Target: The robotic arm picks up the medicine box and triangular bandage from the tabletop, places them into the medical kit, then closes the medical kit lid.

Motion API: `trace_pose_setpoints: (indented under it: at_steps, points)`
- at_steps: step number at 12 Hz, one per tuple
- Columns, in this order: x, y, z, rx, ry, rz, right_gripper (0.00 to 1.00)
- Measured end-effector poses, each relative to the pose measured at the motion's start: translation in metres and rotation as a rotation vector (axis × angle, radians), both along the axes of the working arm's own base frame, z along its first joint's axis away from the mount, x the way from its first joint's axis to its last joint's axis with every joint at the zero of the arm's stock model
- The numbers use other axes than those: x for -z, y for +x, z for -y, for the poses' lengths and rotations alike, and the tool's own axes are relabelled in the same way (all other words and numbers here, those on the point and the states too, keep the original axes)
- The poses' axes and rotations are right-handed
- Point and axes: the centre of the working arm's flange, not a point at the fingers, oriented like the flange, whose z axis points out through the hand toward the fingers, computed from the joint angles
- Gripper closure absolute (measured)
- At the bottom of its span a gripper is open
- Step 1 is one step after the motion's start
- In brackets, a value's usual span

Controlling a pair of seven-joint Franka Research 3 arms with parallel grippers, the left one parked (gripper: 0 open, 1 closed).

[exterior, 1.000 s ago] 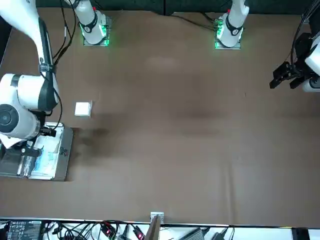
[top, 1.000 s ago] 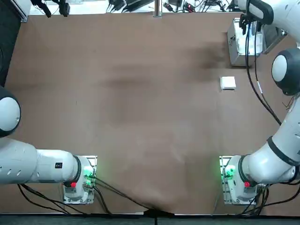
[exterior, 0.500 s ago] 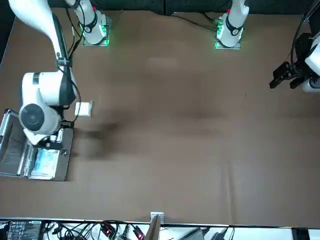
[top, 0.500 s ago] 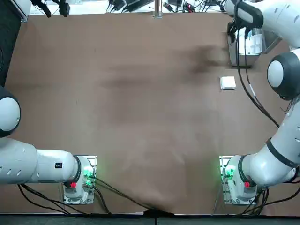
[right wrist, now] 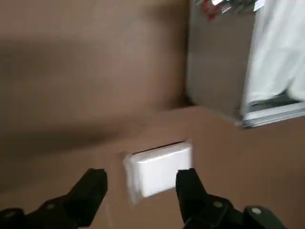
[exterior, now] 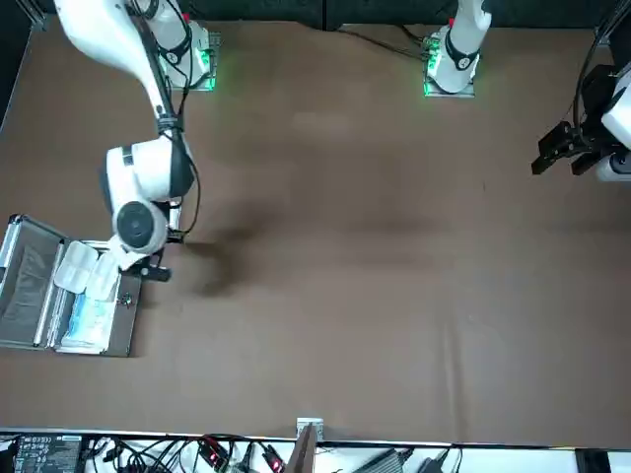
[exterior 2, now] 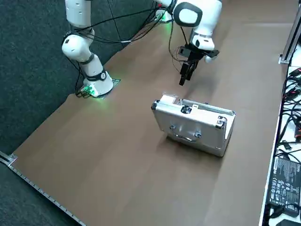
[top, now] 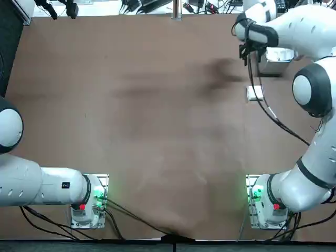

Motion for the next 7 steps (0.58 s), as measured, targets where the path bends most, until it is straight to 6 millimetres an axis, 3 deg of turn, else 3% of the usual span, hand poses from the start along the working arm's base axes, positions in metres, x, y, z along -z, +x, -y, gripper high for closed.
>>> trace_pose_setpoints:
  at_steps: [3, 4, 7]
  points:
    - [0.035, -0.024, -0.023, 0.023, -0.017, 0.017, 0.21]
    - [0.045, -0.031, -0.027, 0.029, -0.028, 0.018, 0.32]
    - [0.07, -0.048, -0.027, 0.023, -0.082, 0.025, 0.4]
